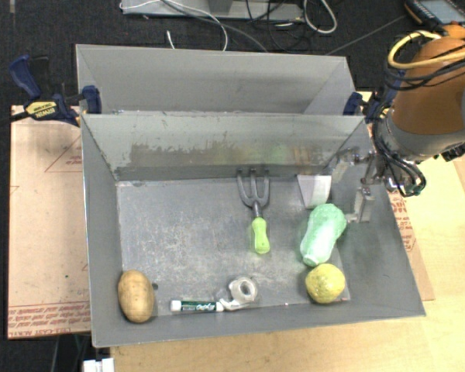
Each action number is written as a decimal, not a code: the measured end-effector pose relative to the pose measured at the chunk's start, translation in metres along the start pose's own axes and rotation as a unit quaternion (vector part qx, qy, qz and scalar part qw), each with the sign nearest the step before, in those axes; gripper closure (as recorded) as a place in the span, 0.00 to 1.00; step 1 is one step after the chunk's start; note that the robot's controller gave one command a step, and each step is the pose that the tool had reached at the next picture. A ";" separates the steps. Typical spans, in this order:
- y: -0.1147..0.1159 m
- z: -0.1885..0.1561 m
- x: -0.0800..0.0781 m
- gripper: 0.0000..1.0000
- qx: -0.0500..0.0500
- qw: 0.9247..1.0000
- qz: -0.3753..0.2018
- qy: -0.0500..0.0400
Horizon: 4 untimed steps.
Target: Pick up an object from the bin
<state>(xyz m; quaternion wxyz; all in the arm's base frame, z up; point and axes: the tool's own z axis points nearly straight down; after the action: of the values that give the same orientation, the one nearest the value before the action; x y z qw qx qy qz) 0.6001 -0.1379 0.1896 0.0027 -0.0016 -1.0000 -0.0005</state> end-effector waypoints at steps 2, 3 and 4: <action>0.001 0.046 0.007 0.00 0.002 0.995 -0.102 -0.007; 0.003 0.071 0.025 0.00 0.001 0.980 -0.197 -0.004; 0.024 0.073 0.035 0.00 0.000 0.936 -0.351 -0.003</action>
Offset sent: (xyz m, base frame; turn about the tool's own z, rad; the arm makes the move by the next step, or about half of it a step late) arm -0.0232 0.0014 -0.1196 -0.4692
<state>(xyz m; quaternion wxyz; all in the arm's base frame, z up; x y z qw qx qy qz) 0.5644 -0.1134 0.1166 -0.0006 0.3496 -0.9369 -0.0016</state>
